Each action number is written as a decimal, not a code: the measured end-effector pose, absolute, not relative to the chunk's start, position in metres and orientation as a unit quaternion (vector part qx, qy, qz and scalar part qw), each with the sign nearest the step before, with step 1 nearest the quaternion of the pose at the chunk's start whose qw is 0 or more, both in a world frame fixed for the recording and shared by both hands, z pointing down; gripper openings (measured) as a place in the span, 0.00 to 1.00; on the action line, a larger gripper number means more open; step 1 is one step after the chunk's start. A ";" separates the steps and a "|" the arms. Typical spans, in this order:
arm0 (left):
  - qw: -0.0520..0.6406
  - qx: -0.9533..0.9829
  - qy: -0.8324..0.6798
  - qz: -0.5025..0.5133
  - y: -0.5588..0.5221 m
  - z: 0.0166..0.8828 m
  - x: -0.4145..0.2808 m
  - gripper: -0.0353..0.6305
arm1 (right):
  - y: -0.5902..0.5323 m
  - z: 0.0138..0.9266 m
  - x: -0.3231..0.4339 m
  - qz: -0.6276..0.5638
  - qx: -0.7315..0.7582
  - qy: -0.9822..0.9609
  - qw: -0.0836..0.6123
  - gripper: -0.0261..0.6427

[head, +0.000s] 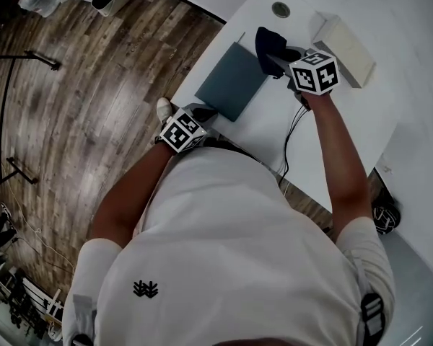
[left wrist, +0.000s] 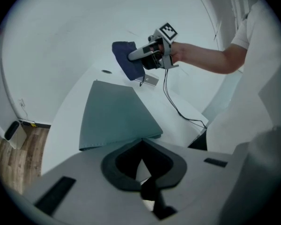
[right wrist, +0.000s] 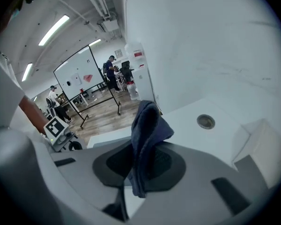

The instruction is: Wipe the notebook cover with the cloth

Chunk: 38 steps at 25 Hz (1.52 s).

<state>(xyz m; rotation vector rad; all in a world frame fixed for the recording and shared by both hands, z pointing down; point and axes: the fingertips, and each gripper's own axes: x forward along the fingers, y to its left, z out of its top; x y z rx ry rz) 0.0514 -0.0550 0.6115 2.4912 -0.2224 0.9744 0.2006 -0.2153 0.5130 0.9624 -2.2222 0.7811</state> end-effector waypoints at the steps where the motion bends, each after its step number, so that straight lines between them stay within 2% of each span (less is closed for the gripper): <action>1: 0.232 0.906 -0.079 0.345 -0.056 0.608 0.051 0.06 | -0.206 0.506 0.200 0.292 0.369 -0.837 0.278 0.11; 8: 0.258 0.909 -0.100 0.311 -0.068 0.576 0.037 0.06 | -0.141 0.481 0.192 0.300 0.401 -0.850 0.165 0.11; 13: 0.272 0.913 -0.118 0.281 -0.071 0.546 0.028 0.06 | -0.104 0.472 0.178 0.301 0.410 -0.851 0.127 0.11; 23: 0.264 0.921 -0.146 0.246 -0.086 0.512 0.038 0.06 | -0.059 0.471 0.156 0.284 0.390 -0.865 0.138 0.11; 38: 0.255 0.918 -0.170 0.253 -0.092 0.499 0.029 0.06 | -0.053 0.467 0.146 0.271 0.369 -0.880 0.128 0.11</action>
